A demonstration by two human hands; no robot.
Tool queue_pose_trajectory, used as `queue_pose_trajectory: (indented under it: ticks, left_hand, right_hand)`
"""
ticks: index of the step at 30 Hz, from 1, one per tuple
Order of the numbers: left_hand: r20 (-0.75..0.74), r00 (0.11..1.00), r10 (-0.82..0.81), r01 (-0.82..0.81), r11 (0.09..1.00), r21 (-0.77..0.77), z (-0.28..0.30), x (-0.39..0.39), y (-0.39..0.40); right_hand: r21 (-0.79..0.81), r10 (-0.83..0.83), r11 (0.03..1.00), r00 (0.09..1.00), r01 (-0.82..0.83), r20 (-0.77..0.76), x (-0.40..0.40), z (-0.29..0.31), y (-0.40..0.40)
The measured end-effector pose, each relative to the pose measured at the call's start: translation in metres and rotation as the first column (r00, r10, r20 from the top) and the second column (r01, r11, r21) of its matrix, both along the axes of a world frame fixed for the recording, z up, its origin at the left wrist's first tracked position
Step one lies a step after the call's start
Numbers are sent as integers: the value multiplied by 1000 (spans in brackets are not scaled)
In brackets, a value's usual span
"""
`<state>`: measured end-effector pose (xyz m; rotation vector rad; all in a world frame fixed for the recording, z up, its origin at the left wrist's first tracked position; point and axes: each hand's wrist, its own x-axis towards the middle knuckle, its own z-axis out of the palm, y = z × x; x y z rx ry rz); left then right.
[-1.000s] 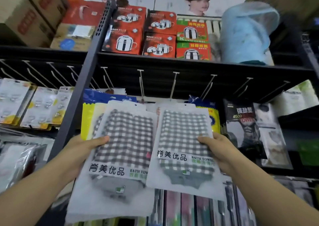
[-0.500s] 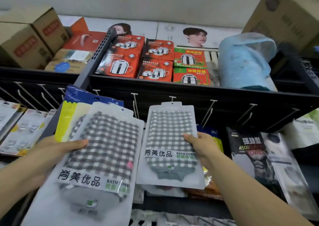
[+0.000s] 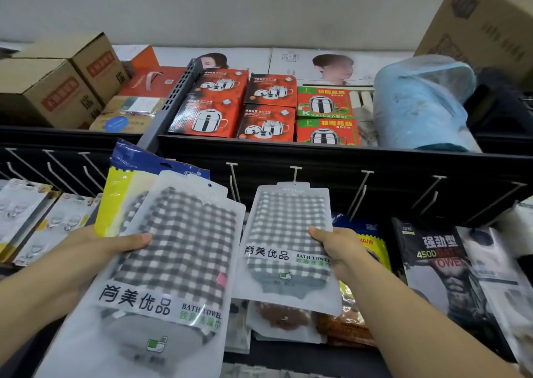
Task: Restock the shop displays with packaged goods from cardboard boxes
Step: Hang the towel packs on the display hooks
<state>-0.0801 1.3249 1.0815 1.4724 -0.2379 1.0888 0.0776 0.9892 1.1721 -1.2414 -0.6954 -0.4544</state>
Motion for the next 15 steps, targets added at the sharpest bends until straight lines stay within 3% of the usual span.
queue_pose_trajectory:
  ticks: [4, 7, 11, 15]
  left_hand:
    - [40, 999, 26, -26, 1000, -4, 6, -16, -36]
    - [49, 996, -74, 75, 996, -36, 8, -26, -63]
    - [46, 997, -62, 64, 997, -43, 9, -30, -76]
    - [28, 999, -40, 42, 996, -77, 9, -31, -72]
  right_hand:
    - [-14, -5, 1000, 1000, 5, -17, 2, 3, -1]
    - [-49, -28, 998, 999, 26, -41, 3, 5, -1]
    - [-85, -69, 994, 996, 64, -60, 7, 0, -3]
    - [-125, -159, 980, 987, 158, 2, 18, -5, 0]
